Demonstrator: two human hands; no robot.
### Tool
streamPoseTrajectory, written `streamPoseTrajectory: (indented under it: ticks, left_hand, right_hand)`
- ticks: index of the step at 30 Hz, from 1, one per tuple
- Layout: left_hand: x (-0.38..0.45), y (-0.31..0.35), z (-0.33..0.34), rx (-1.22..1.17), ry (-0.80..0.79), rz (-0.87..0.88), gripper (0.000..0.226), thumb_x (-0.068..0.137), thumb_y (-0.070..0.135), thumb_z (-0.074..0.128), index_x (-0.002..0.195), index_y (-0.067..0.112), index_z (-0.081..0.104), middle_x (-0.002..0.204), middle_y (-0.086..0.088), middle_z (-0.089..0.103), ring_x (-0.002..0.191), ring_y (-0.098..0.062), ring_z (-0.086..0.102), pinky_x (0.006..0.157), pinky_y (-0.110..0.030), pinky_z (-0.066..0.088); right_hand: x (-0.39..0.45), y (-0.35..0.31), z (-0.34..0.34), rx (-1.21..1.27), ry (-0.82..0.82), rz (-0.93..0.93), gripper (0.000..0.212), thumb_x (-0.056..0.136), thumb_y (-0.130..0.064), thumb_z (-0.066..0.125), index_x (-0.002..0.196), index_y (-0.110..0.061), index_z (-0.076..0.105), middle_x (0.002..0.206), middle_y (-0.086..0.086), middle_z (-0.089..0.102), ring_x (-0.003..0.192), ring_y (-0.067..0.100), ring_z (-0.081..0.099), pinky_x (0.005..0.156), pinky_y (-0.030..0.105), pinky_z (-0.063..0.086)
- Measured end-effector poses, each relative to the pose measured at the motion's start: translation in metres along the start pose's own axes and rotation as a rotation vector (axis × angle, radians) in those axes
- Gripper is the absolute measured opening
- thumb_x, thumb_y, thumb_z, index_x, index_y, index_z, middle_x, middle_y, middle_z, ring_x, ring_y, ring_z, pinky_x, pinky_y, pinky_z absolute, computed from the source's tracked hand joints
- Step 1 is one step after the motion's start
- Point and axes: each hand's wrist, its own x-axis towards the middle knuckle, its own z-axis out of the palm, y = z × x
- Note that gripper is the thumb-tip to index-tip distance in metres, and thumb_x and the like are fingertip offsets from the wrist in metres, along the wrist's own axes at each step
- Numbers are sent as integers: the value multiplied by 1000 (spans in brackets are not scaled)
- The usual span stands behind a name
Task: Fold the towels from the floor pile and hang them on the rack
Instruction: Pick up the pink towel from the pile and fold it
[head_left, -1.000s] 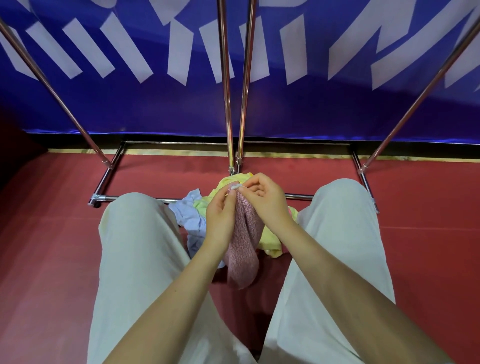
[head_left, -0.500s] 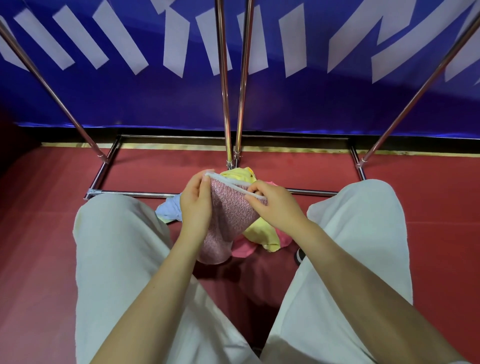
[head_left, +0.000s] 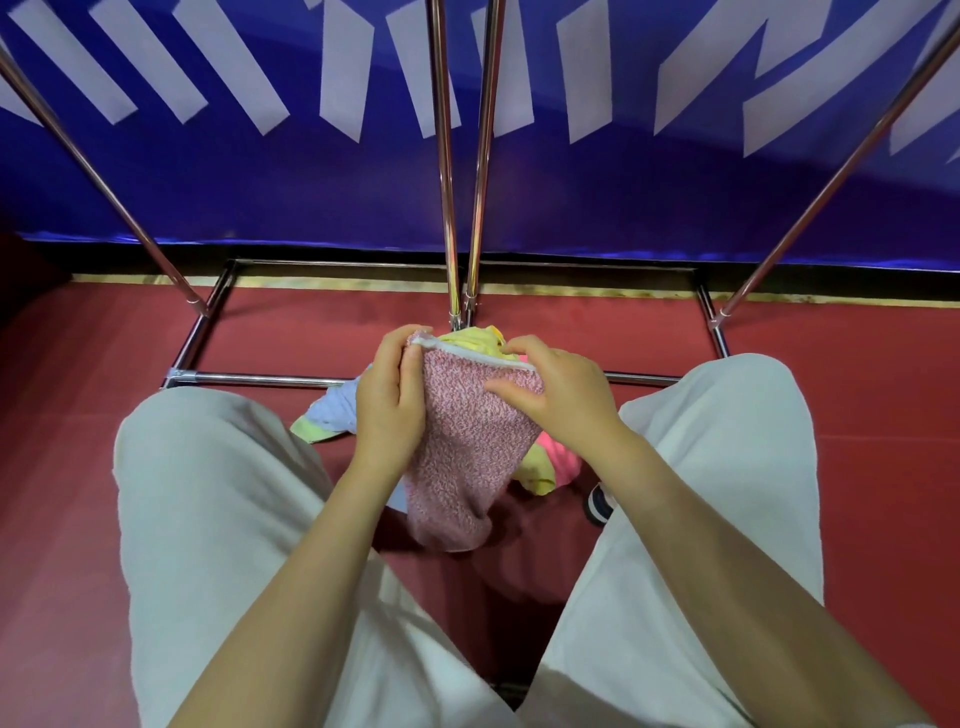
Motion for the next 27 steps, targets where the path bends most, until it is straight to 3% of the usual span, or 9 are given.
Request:
streamPoseTrajectory:
  ticks: [4, 7, 11, 13, 16, 21, 23, 25, 27]
  left_hand:
    - [-2, 4, 2, -54, -79, 32, 24, 100, 7, 39, 110, 4, 60, 102, 20, 58, 97, 17, 52, 88, -6, 36]
    - [2, 7, 3, -101, -19, -3, 23, 101, 3, 38, 109, 7, 58, 103, 18, 58, 98, 16, 52, 89, -6, 36]
    - [10, 5, -2, -183, 133, -131, 23, 103, 7, 35, 110, 9, 58, 104, 15, 58, 97, 15, 51, 89, -7, 36]
    - [13, 3, -5, -210, 181, -207, 23, 104, 11, 35, 110, 13, 57, 105, 13, 58, 96, 12, 52, 88, -7, 37]
    - [16, -1, -6, -291, 243, -347, 22, 104, 18, 37, 111, 16, 58, 105, 11, 59, 96, 3, 53, 87, -12, 39]
    - [16, -13, -5, -348, 266, -499, 19, 100, 14, 40, 110, 14, 57, 104, 9, 57, 97, -7, 51, 87, -22, 38]
    - [15, -15, -3, -314, 236, -505, 19, 98, 11, 42, 109, 15, 56, 99, 13, 56, 94, -6, 50, 83, -18, 38]
    - [13, -12, 0, -254, 158, -455, 18, 97, 9, 44, 108, 14, 57, 98, 17, 57, 96, -5, 51, 80, -9, 37]
    - [8, -10, 5, -196, 21, -398, 17, 99, 13, 46, 107, 12, 61, 99, 14, 60, 100, -5, 53, 84, -8, 38]
  right_hand:
    - [6, 2, 10, 18, -33, -3, 35, 82, -50, 66, 93, -17, 65, 81, -8, 50, 89, 22, 53, 67, 33, 36]
    - [10, 7, 15, 163, 16, 67, 26, 78, -38, 74, 84, -15, 66, 89, -4, 46, 94, 16, 40, 76, 27, 35]
    - [18, 4, 3, 558, -68, 294, 17, 81, -23, 73, 82, -17, 58, 80, -2, 51, 71, 6, 45, 59, 16, 33]
    - [22, 1, 3, 847, -44, 416, 9, 83, -15, 70, 86, -14, 62, 79, -1, 59, 71, 5, 53, 68, 21, 43]
    - [25, -6, 10, 1155, 51, 491, 13, 84, -16, 68, 96, -11, 69, 93, 8, 70, 89, 19, 64, 86, 41, 50]
    - [20, -14, 13, 1047, 159, 421, 21, 91, -26, 59, 90, -7, 67, 78, 6, 62, 75, 17, 56, 69, 32, 42]
    - [17, -15, 13, 946, 172, 337, 29, 90, -29, 57, 89, -1, 63, 71, 7, 50, 69, 15, 45, 64, 31, 34]
    - [15, -18, 11, 877, 169, 295, 23, 94, -20, 56, 87, 0, 64, 65, -1, 45, 64, 6, 39, 61, 28, 30]
    - [13, -23, 8, 842, 146, 265, 14, 95, -14, 55, 92, -14, 68, 63, -16, 52, 61, -3, 44, 62, 18, 34]
